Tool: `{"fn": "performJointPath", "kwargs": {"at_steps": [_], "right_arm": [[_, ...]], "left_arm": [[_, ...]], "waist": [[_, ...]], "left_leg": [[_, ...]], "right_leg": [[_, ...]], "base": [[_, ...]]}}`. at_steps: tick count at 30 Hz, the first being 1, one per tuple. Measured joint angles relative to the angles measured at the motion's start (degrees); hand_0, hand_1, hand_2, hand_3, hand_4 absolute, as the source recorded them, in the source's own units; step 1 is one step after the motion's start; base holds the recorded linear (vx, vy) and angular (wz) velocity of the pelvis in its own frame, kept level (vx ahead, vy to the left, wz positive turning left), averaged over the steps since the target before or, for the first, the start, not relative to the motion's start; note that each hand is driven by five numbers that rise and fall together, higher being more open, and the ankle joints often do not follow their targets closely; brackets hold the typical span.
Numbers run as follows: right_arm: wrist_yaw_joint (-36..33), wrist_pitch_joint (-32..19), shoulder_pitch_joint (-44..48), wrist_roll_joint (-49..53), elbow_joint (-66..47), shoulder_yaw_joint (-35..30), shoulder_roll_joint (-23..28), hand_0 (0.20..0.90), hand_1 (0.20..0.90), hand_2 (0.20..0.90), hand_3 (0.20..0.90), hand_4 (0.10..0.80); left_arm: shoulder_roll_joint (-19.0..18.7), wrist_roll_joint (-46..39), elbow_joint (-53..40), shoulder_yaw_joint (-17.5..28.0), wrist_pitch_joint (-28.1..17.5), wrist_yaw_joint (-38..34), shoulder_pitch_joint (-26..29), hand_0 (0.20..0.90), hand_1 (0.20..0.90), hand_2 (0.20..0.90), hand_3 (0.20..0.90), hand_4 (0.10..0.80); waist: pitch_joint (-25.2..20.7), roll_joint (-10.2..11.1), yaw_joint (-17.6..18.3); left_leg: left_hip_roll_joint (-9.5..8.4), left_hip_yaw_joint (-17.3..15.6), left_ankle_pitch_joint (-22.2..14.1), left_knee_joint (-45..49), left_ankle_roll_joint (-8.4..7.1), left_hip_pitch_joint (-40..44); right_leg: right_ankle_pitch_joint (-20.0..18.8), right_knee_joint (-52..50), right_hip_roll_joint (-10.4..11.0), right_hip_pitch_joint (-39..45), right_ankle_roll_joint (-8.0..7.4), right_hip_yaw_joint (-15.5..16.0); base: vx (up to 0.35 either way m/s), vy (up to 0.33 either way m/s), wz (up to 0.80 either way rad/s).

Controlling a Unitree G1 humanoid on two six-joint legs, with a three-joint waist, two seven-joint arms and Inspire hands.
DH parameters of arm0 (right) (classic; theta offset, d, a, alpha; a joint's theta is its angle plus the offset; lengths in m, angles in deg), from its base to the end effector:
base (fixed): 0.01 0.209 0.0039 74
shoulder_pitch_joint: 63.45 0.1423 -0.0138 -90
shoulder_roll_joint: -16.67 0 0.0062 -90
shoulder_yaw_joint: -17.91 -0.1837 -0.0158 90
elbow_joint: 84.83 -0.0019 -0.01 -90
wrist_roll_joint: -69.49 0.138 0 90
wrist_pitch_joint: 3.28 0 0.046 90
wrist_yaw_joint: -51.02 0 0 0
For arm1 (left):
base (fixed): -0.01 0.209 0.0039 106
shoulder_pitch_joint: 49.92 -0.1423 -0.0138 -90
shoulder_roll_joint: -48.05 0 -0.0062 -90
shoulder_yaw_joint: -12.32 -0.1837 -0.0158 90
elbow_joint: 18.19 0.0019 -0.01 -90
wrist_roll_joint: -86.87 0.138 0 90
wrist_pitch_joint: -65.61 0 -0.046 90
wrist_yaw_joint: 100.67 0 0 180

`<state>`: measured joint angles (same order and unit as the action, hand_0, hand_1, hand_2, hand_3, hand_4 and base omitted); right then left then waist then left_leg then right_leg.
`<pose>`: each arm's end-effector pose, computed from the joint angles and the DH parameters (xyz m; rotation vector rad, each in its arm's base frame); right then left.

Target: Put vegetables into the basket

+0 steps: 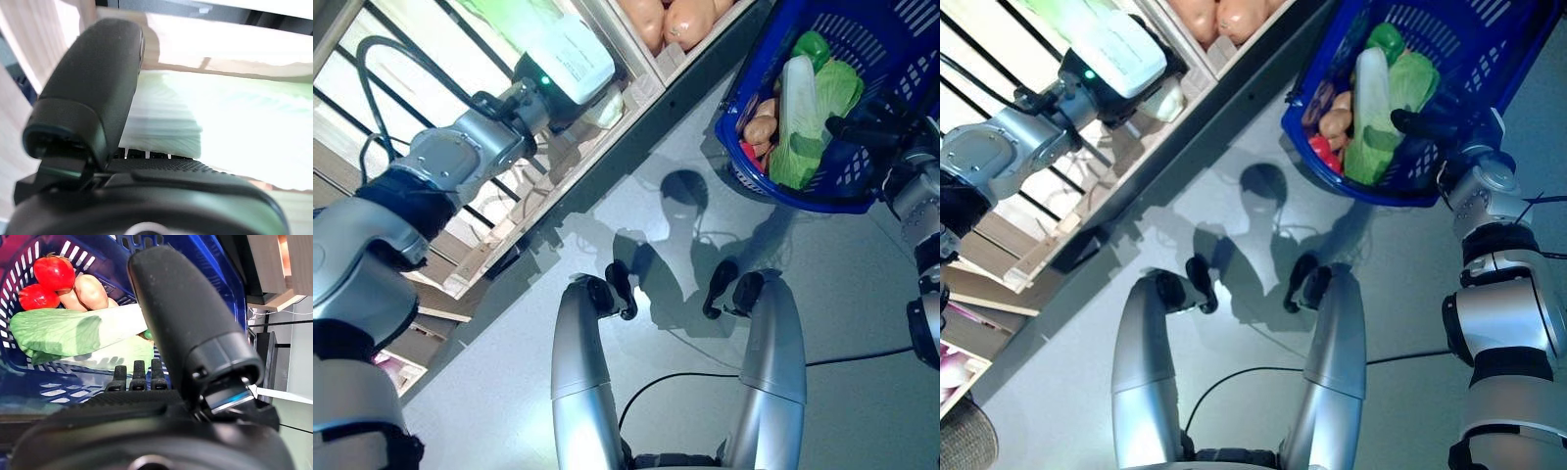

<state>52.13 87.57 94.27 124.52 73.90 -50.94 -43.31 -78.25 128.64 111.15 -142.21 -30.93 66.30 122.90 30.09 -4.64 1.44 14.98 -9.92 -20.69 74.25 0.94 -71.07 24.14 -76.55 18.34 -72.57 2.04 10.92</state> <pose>0.3390 -0.3111 0.2324 0.1482 -0.0947 -0.3243 0.3479 0.2007 0.2894 2.1655 -0.6686 0.0371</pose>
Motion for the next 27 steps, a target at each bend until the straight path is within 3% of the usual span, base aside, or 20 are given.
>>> {"fn": "performJointPath", "kwargs": {"at_steps": [6,15,19,25,27], "right_arm": [[0.5,0.0,-0.1,0.0,0.3,0.0,0.0,0.9,0.9,0.9,0.9,0.8],[5.1,-0.3,-1.5,-0.6,0.5,0.0,0.1,0.9,0.9,0.9,0.9,0.8],[7.3,-0.3,-3.0,-0.7,-1.2,0.1,0.1,0.9,0.9,0.9,0.9,0.8],[9.7,-0.3,-10.1,-0.9,-8.5,0.1,-0.2,0.9,0.9,0.9,0.9,0.8],[9.8,-0.2,-16.1,-1.4,-15.0,-0.6,-1.4,0.9,0.9,0.9,0.9,0.8]], "left_arm": [[0.0,-2.3,3.0,0.5,-0.2,1.2,-1.3,0.3,0.3,0.3,0.3,0.4],[-0.3,-3.5,8.6,0.6,-4.5,2.2,-11.4,0.3,0.3,0.3,0.3,0.4],[-0.3,-7.0,8.5,3.5,-7.0,0.6,-14.5,0.3,0.3,0.3,0.3,0.4],[-0.2,-17.6,7.5,14.3,-12.5,-1.9,-21.2,0.3,0.3,0.3,0.3,0.4],[0.4,-23.4,4.3,23.5,-13.9,-1.7,-27.8,0.3,0.3,0.3,0.3,0.4]], "waist": [[0.0,0.0,0.0],[0.0,0.1,-0.3],[0.0,0.1,-0.3],[-0.1,0.9,0.2],[-0.1,1.5,0.9]], "left_leg": [[-0.01,0.0,0.1,0.0,-0.25,1.2],[-0.01,-0.9,0.2,-4.0,-0.37,12.6],[-0.02,-1.4,0.2,-5.9,-0.4,17.0],[-0.53,-2.9,0.5,-11.8,-0.83,27.2],[-1.32,-3.1,1.2,-16.4,-1.9,33.3]], "right_leg": [[0.0,0.0,-0.1,1.1,0.04,0.0],[-0.1,3.7,-0.7,12.0,-0.28,0.2],[-0.6,5.7,-1.1,16.3,-1.03,0.2],[-0.9,11.0,-1.5,25.8,-1.64,0.8],[-1.1,14.9,-1.8,32.0,-2.15,1.7]], "base": [[0.0,0.0,0.0],[0.008,0.009,-0.01],[0.031,0.016,-0.05],[0.065,-0.002,-0.04],[0.13,-0.029,0.02]]}}
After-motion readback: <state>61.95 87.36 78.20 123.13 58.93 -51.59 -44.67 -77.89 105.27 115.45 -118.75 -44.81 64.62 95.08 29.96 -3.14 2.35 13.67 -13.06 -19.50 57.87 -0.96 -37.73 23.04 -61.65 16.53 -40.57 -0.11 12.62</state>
